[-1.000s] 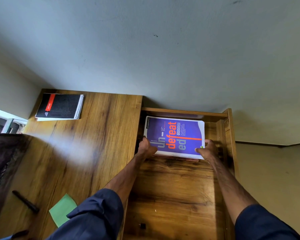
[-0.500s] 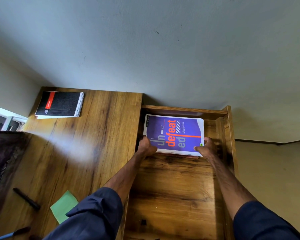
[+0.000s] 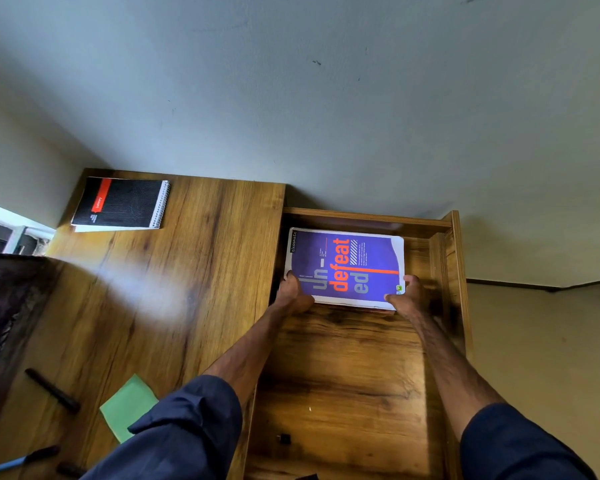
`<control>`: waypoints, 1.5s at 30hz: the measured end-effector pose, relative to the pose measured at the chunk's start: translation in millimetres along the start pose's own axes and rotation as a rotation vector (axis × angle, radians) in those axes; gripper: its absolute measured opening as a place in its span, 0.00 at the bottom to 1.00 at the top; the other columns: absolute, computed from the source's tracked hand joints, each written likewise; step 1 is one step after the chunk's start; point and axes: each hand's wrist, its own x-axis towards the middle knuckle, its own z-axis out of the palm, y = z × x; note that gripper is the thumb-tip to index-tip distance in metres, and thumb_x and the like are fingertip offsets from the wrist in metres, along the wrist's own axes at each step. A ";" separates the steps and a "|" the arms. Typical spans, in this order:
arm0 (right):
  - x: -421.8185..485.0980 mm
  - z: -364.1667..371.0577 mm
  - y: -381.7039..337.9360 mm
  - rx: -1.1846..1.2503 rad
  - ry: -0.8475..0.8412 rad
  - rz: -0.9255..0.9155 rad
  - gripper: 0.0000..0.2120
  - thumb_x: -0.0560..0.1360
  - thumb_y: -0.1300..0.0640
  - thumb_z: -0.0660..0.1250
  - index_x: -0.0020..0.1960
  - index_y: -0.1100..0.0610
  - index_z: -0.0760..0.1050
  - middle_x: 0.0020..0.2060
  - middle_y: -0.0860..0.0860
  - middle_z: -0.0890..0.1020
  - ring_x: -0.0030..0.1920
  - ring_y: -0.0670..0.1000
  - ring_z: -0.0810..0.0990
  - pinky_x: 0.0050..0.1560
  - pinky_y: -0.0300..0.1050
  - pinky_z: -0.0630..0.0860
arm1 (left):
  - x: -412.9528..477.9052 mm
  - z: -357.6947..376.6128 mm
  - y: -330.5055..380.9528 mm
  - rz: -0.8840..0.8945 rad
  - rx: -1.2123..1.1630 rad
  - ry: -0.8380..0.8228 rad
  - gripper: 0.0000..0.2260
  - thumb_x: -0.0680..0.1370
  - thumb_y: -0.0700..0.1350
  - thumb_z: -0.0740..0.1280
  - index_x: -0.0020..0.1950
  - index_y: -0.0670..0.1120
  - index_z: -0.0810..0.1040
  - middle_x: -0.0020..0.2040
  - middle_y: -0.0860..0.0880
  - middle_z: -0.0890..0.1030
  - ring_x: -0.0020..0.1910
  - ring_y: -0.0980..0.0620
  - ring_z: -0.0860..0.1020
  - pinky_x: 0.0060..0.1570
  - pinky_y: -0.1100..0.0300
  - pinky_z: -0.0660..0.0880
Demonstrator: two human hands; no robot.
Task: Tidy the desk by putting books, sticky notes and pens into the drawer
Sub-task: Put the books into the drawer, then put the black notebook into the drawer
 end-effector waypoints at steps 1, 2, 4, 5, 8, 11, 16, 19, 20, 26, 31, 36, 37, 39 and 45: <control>-4.6 2.7 0.6 -0.014 0.055 -0.043 0.31 0.73 0.68 0.74 0.73 0.61 0.67 0.66 0.61 0.77 0.65 0.60 0.78 0.61 0.58 0.80 | -2.5 1.3 0.3 0.011 0.031 0.009 0.37 0.74 0.41 0.75 0.78 0.41 0.58 0.72 0.39 0.68 0.71 0.41 0.70 0.70 0.49 0.73; -10.7 5.8 1.3 -0.035 0.123 -0.113 0.28 0.73 0.69 0.73 0.71 0.61 0.69 0.66 0.60 0.77 0.65 0.59 0.77 0.61 0.59 0.79 | -5.4 2.8 0.4 0.022 0.060 0.021 0.37 0.75 0.42 0.74 0.78 0.41 0.58 0.73 0.39 0.67 0.72 0.40 0.69 0.71 0.48 0.71; -26.3 13.4 1.7 -0.064 0.218 -0.275 0.23 0.74 0.70 0.70 0.67 0.61 0.73 0.64 0.58 0.78 0.65 0.58 0.77 0.62 0.59 0.78 | -12.2 5.5 0.2 0.072 0.096 0.048 0.35 0.75 0.42 0.73 0.77 0.41 0.59 0.74 0.38 0.64 0.73 0.39 0.67 0.72 0.46 0.69; -34.4 17.6 0.6 -0.069 0.226 -0.339 0.21 0.74 0.70 0.70 0.66 0.61 0.75 0.63 0.57 0.79 0.64 0.58 0.77 0.62 0.58 0.77 | -16.1 6.5 -0.1 0.116 0.100 0.065 0.33 0.76 0.41 0.72 0.76 0.41 0.60 0.75 0.38 0.63 0.73 0.39 0.67 0.73 0.45 0.69; -54.6 31.1 -8.2 -0.101 0.182 -0.458 0.19 0.74 0.69 0.70 0.64 0.61 0.76 0.60 0.56 0.80 0.60 0.55 0.79 0.59 0.55 0.79 | -28.4 5.3 -5.2 0.263 0.090 0.132 0.28 0.77 0.39 0.69 0.75 0.41 0.65 0.75 0.40 0.65 0.72 0.42 0.69 0.71 0.51 0.71; -70.3 46.2 -25.6 -0.106 0.152 -0.539 0.17 0.74 0.69 0.71 0.61 0.62 0.77 0.58 0.56 0.81 0.57 0.55 0.80 0.56 0.53 0.80 | -42.3 -4.9 -13.6 0.348 0.076 0.179 0.25 0.77 0.39 0.68 0.74 0.42 0.68 0.73 0.43 0.68 0.70 0.45 0.71 0.67 0.55 0.71; -94.9 78.8 -65.1 -0.121 0.072 -0.694 0.16 0.73 0.71 0.69 0.60 0.61 0.78 0.55 0.55 0.82 0.53 0.54 0.81 0.52 0.51 0.81 | -59.1 -44.6 -38.8 0.396 -0.036 0.280 0.20 0.78 0.39 0.66 0.71 0.43 0.72 0.69 0.45 0.73 0.62 0.47 0.78 0.61 0.48 0.78; -111.9 105.3 -95.3 -0.121 0.041 -0.791 0.15 0.73 0.71 0.68 0.58 0.62 0.79 0.52 0.56 0.83 0.50 0.54 0.82 0.52 0.52 0.81 | -69.2 -77.1 -67.8 0.387 -0.072 0.386 0.18 0.79 0.40 0.67 0.69 0.44 0.74 0.67 0.46 0.75 0.59 0.49 0.79 0.56 0.48 0.80; -118.2 115.2 -106.1 -0.118 0.030 -0.825 0.15 0.72 0.71 0.67 0.57 0.62 0.79 0.52 0.56 0.83 0.49 0.55 0.82 0.52 0.52 0.80 | -71.9 -88.8 -79.5 0.372 -0.067 0.417 0.18 0.79 0.41 0.67 0.69 0.44 0.74 0.66 0.46 0.76 0.58 0.49 0.79 0.55 0.48 0.80; -153.2 177.7 -160.5 -0.178 -0.102 -0.986 0.14 0.72 0.68 0.67 0.56 0.59 0.80 0.51 0.53 0.83 0.48 0.52 0.81 0.50 0.52 0.81 | -83.7 -149.3 -152.6 0.195 -0.084 0.550 0.16 0.77 0.37 0.67 0.65 0.40 0.76 0.62 0.42 0.77 0.59 0.45 0.77 0.59 0.52 0.76; -172.6 229.7 -191.1 -0.360 -0.201 -1.103 0.15 0.74 0.64 0.68 0.60 0.56 0.77 0.53 0.51 0.81 0.53 0.49 0.80 0.57 0.46 0.79 | -81.4 -192.4 -195.3 0.048 -0.046 0.631 0.20 0.75 0.37 0.67 0.67 0.40 0.74 0.68 0.41 0.72 0.67 0.42 0.72 0.67 0.49 0.72; -181.8 278.6 -234.3 -0.639 -0.396 -1.182 0.22 0.73 0.65 0.65 0.67 0.62 0.73 0.63 0.58 0.78 0.65 0.56 0.77 0.67 0.45 0.72 | -69.3 -225.8 -227.0 -0.181 0.225 0.340 0.40 0.80 0.54 0.67 0.83 0.45 0.46 0.82 0.37 0.38 0.81 0.34 0.42 0.79 0.40 0.50; -181.7 289.2 -247.7 -0.698 -0.418 -1.194 0.24 0.73 0.66 0.64 0.69 0.64 0.71 0.67 0.60 0.76 0.69 0.58 0.74 0.70 0.46 0.69 | -65.3 -229.5 -229.2 -0.192 0.267 0.310 0.42 0.80 0.56 0.66 0.83 0.46 0.43 0.81 0.36 0.37 0.81 0.34 0.42 0.79 0.39 0.50; -180.8 309.1 -275.5 -0.795 -0.425 -1.203 0.28 0.74 0.65 0.63 0.74 0.66 0.65 0.76 0.63 0.66 0.76 0.60 0.65 0.77 0.47 0.62 | -57.7 -232.5 -227.2 -0.207 0.327 0.287 0.43 0.80 0.57 0.66 0.83 0.45 0.42 0.81 0.34 0.38 0.81 0.32 0.43 0.79 0.38 0.54; -166.6 353.3 -315.3 -1.085 -0.402 -1.218 0.36 0.80 0.55 0.63 0.81 0.64 0.50 0.82 0.59 0.50 0.82 0.56 0.49 0.82 0.49 0.53 | -46.1 -233.3 -219.7 -0.234 0.325 0.270 0.42 0.81 0.53 0.67 0.82 0.41 0.43 0.80 0.31 0.37 0.80 0.30 0.42 0.74 0.34 0.60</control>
